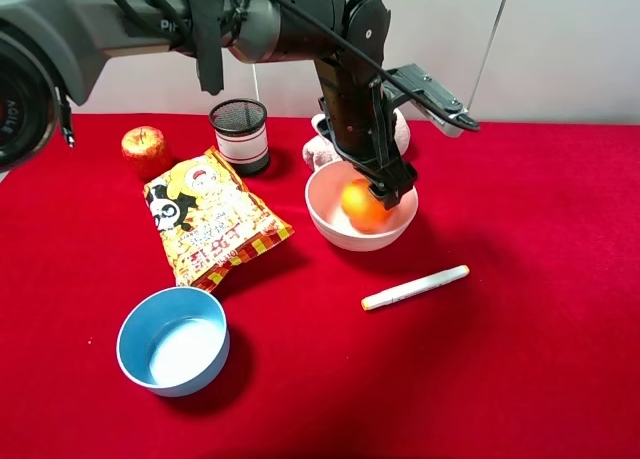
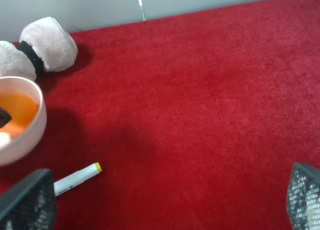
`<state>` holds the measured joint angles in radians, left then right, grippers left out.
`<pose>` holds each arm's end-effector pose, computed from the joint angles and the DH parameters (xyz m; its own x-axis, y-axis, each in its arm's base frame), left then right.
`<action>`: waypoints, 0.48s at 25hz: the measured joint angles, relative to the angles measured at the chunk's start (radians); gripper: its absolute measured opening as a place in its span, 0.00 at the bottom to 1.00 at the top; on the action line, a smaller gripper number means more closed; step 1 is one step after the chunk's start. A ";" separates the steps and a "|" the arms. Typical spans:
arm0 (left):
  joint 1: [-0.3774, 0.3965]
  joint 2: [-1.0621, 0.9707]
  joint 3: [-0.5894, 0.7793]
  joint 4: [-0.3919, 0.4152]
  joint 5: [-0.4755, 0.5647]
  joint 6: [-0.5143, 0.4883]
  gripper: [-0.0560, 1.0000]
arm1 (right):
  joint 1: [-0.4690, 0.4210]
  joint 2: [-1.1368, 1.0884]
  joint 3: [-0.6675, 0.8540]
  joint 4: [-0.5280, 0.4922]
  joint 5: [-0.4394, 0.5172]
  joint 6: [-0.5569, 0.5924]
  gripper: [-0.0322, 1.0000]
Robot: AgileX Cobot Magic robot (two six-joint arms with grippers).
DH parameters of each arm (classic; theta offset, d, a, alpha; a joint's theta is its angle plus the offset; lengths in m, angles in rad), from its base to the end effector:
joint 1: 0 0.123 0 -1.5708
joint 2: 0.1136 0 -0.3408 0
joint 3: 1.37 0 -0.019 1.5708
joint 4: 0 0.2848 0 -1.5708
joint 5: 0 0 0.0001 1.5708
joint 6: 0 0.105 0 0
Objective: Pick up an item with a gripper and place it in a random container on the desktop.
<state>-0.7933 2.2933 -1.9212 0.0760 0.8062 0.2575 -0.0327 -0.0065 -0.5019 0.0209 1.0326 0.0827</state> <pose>0.4110 -0.4093 0.1967 -0.3804 0.8209 -0.4259 0.8505 0.4914 0.1875 -0.0186 0.0025 0.2904 -0.4195 0.1070 -0.9014 0.0558 0.9942 0.0921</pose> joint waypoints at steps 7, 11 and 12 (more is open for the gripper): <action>0.000 0.000 0.000 0.000 -0.001 0.000 0.99 | 0.000 0.000 0.000 0.000 0.000 0.000 0.70; 0.000 -0.002 0.000 0.000 0.002 0.000 0.99 | 0.000 0.000 0.000 0.000 0.000 0.000 0.70; 0.000 -0.007 0.000 0.000 0.006 0.000 0.99 | 0.000 0.000 0.000 0.000 0.000 0.000 0.70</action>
<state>-0.7933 2.2864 -1.9212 0.0760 0.8119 0.2575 -0.0327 -0.0065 -0.5019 0.0209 1.0326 0.0827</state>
